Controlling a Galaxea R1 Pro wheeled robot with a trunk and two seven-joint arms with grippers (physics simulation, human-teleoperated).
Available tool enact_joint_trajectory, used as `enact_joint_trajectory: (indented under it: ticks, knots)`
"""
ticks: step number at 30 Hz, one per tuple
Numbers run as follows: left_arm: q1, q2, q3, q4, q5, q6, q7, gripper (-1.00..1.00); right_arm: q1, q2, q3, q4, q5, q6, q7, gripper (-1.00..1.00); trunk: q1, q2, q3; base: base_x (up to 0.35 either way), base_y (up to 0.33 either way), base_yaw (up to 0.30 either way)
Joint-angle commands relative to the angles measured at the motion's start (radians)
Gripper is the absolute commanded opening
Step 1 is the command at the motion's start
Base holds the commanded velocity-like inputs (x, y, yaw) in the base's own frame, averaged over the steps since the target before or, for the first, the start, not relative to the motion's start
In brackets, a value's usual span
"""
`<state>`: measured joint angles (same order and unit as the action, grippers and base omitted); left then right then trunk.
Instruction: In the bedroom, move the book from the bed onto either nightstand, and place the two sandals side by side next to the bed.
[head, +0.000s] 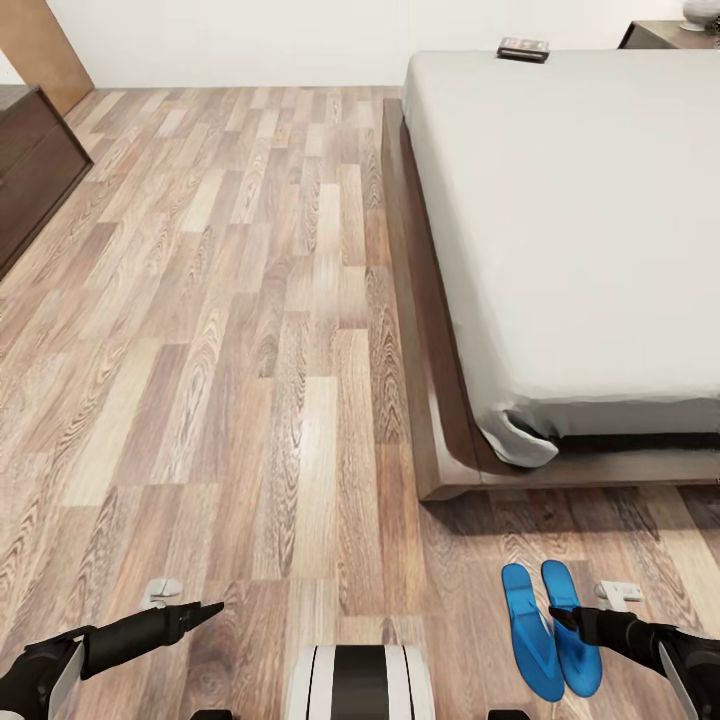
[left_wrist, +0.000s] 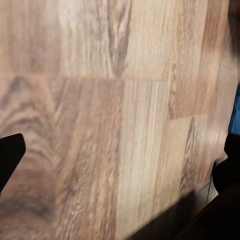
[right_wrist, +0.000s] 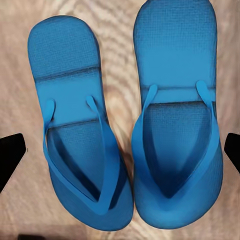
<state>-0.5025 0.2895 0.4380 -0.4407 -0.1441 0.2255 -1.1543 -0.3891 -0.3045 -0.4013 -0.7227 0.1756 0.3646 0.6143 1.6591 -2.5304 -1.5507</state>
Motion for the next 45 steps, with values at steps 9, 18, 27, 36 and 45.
enact_joint_trajectory:
  ticks: [9, 18, 27, 36, 45]
  knots:
    - [-0.001, -0.001, 0.008, -0.001, -0.009, 0.011, -0.007, 1.0, 0.002, -0.008, -0.006, -0.007, 0.002, 0.001, 0.018, 1.0, -0.004, 0.002, 0.034, 0.0, 0.0, 0.0]
    - [-0.001, -0.002, 0.008, 0.0, -0.009, 0.01, -0.007, 1.0, 0.002, -0.062, -0.018, 0.006, -0.078, -0.001, 0.398, 1.0, -0.008, 0.004, 0.069, 0.0, 0.0, 0.0]
    - [-0.001, -0.038, 0.007, 0.061, -0.015, -0.012, -0.007, 1.0, 0.004, -0.143, -0.026, 0.152, -0.105, -0.009, 0.52, 1.0, -0.012, 0.006, 0.104, 0.0, 0.0, 0.0]
    - [-0.001, -0.04, 0.007, 0.233, -0.015, -0.153, -0.001, 1.0, 0.005, -0.149, -0.027, 0.345, -0.114, -0.153, 0.562, 1.0, -0.016, 0.008, 0.139, 0.0, 0.0, 0.0]
    - [-0.001, -0.05, 0.007, 0.345, -0.015, -0.295, 0.146, 1.0, 0.004, -0.148, -0.034, 0.437, -0.114, -0.217, 0.553, 1.0, -0.02, 0.01, 0.174, 0.0, 0.0, 0.0]
